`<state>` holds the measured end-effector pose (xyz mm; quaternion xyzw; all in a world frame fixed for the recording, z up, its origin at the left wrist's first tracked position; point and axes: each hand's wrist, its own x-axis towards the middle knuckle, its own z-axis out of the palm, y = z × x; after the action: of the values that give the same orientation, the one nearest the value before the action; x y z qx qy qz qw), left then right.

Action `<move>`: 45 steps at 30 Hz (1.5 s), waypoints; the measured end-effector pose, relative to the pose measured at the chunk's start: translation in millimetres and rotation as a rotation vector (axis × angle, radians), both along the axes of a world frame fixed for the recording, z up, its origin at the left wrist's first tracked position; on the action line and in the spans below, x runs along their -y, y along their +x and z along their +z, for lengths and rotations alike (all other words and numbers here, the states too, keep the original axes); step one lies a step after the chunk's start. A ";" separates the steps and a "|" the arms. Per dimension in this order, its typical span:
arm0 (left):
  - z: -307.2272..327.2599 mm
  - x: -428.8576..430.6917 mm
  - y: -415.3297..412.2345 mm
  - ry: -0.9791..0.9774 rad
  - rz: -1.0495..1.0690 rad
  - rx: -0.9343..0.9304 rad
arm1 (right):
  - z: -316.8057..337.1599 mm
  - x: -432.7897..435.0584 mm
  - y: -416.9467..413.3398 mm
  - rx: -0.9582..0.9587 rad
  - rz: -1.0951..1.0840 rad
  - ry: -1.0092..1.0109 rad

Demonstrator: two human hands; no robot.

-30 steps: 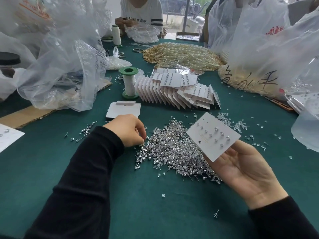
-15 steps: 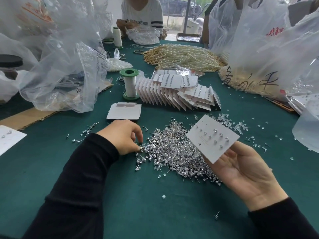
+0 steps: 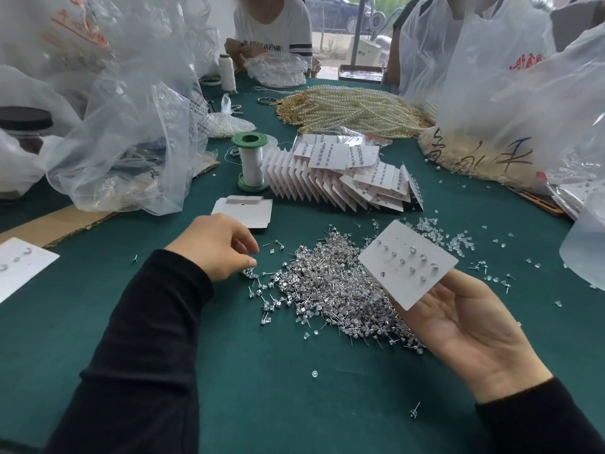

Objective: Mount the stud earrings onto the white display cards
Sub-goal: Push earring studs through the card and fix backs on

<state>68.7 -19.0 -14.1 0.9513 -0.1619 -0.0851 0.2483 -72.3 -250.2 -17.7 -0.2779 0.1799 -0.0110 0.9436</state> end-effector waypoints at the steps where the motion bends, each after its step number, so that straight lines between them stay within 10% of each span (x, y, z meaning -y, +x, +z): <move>1: 0.1 2.6 -1.6 -0.002 -0.029 -0.002 | -0.3 0.1 0.2 0.003 0.002 -0.003; 16: -6.8 27.5 -11.0 0.054 -0.199 0.181 | 0.8 0.2 -0.8 0.004 0.006 0.002; 25: 11.1 65.5 -55.3 -0.922 -0.338 0.188 | -2.8 -9.8 -1.8 0.113 0.159 -0.084; 45: -3.4 85.4 -63.9 -0.887 -0.243 0.172 | -13.0 -19.1 1.0 0.237 0.212 -0.222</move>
<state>4.8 -104.4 -17.5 0.7310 -0.3128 0.0432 0.6050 -71.2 -231.1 -30.7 -0.3945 0.0348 0.0362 0.9175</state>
